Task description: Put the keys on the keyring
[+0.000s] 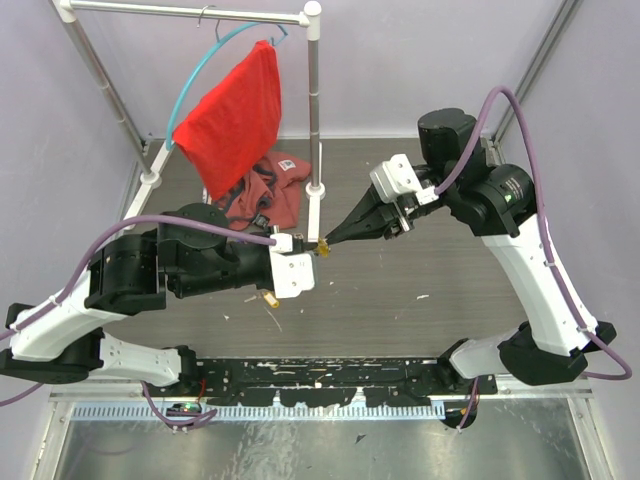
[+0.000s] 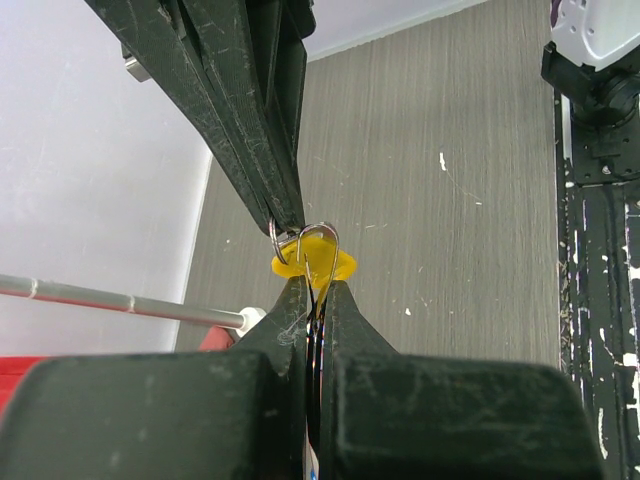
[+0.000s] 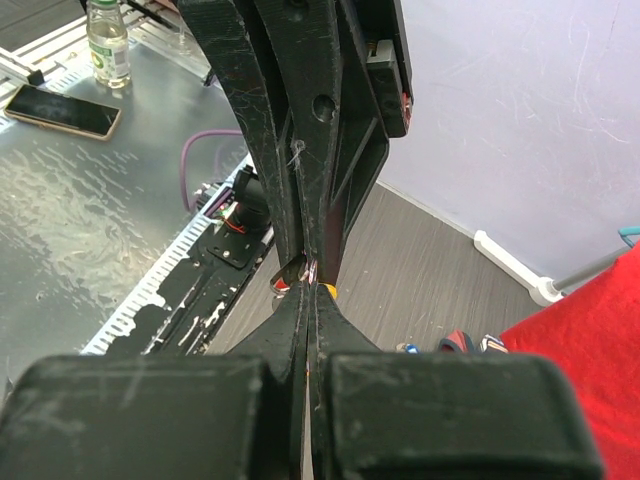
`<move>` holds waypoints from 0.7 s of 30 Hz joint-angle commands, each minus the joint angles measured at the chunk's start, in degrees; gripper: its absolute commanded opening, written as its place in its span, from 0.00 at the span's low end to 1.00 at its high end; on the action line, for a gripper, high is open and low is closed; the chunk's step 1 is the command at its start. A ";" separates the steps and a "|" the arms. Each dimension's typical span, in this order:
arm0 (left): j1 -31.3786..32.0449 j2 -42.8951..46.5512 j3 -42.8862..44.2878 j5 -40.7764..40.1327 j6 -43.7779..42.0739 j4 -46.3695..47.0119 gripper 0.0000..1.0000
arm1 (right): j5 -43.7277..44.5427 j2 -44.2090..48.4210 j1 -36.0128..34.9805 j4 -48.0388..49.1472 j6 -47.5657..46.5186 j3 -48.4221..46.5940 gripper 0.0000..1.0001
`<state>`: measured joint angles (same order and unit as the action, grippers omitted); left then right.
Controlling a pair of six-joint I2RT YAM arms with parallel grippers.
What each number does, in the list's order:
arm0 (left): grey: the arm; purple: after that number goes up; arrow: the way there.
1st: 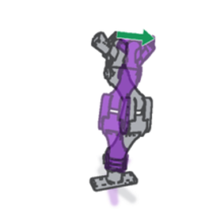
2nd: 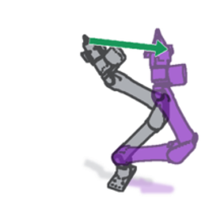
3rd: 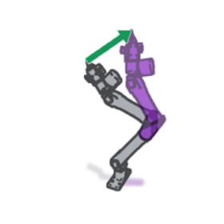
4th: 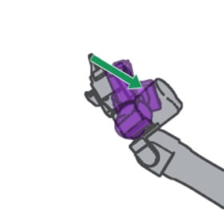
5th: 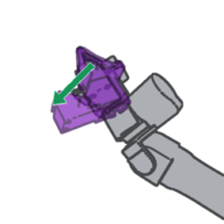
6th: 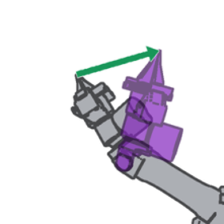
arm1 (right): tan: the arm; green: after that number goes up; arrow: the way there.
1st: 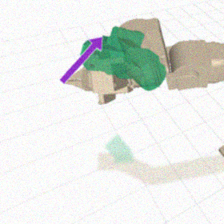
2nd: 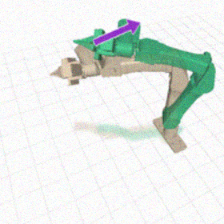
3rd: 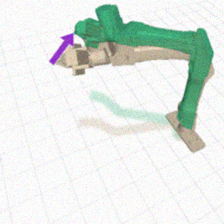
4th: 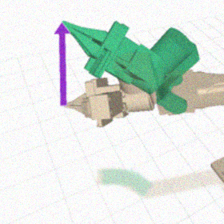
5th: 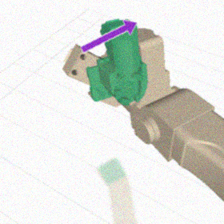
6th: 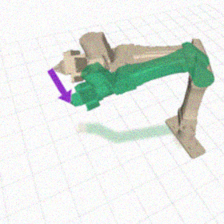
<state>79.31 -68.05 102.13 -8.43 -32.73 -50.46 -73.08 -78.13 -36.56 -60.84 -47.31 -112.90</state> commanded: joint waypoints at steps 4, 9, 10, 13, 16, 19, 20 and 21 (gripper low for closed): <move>-0.13 0.14 2.20 0.55 0.12 1.81 0.00 | -0.75 0.86 -0.87 -1.30 -1.72 -0.84 0.01; -0.12 0.13 2.28 0.50 0.07 2.03 0.00 | -0.73 0.91 -1.10 -1.99 -2.26 -0.94 0.01; -0.12 0.11 2.29 0.43 0.01 2.07 0.00 | -0.75 0.96 -1.18 -2.07 -2.28 -0.92 0.01; -0.12 0.01 2.28 0.38 0.04 2.05 0.00 | -0.83 0.96 -1.40 -2.11 -2.31 -0.92 0.01; -0.10 0.05 2.11 0.26 0.08 2.23 0.00 | -1.13 0.96 -1.72 -2.33 -2.35 -1.01 0.01; -0.07 0.20 2.11 0.17 0.10 2.46 0.00 | -1.25 0.98 -2.07 -2.80 -2.62 -1.00 0.01; -0.11 0.28 2.11 0.16 0.08 2.51 0.00 | -1.25 0.96 -2.15 -2.98 -2.78 -1.00 0.01; -0.12 0.32 2.11 0.12 0.09 2.54 0.00 | -1.27 0.96 -2.32 -3.36 -2.96 -1.08 0.01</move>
<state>79.33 -68.05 102.13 -7.60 -32.71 -50.61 -72.60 -78.13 -37.60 -62.39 -49.52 -112.90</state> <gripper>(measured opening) 0.036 0.028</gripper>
